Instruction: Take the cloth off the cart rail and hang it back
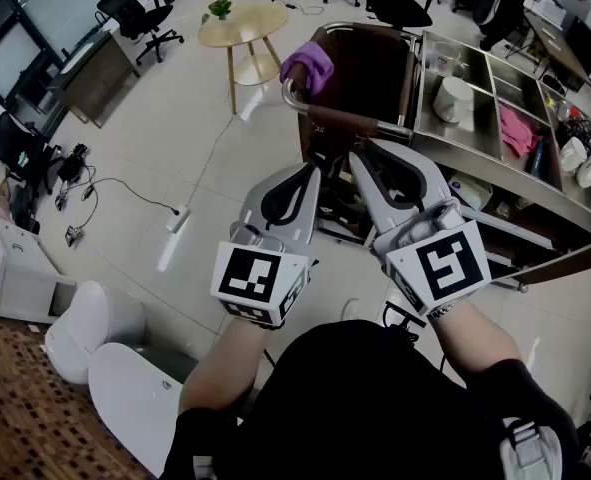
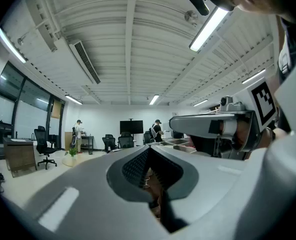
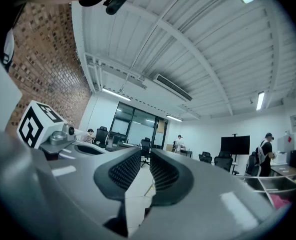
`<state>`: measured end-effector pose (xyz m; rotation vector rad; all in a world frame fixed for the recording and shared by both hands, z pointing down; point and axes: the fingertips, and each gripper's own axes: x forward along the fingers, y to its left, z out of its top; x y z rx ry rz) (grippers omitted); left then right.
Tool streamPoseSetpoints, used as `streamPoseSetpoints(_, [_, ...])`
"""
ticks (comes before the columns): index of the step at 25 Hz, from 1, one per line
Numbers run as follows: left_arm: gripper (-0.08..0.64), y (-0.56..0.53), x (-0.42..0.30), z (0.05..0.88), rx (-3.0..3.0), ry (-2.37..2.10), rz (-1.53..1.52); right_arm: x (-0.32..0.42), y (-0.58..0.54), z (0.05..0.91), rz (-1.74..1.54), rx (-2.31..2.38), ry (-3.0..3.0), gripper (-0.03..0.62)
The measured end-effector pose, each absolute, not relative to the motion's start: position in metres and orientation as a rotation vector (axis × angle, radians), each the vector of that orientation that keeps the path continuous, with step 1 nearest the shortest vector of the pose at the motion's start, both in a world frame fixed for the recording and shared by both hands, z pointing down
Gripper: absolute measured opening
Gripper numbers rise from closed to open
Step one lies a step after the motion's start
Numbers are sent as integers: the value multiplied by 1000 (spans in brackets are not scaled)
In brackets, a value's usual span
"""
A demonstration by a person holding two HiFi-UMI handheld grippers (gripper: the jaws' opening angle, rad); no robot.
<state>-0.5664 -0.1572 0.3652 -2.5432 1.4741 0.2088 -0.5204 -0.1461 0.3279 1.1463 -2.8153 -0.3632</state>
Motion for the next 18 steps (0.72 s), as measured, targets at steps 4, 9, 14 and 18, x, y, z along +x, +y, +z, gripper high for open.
streamPoseSetpoints(4, [0, -186, -558, 361, -2523, 1498, 206, -513, -174, 327, -356, 1117, -2832, 61])
streamPoseSetpoints(9, [0, -221, -546, 363, -2502, 1538, 176, -502, -207, 320, -387, 1070, -2889, 67])
streamPoseSetpoints(14, [0, -252, -544, 361, -2489, 1569, 152, -500, -239, 321, -368, 1048, -2906, 71])
streamPoseSetpoints(18, [0, -272, -548, 361, -2487, 1572, 141, -506, -259, 315, -404, 1048, -2938, 72])
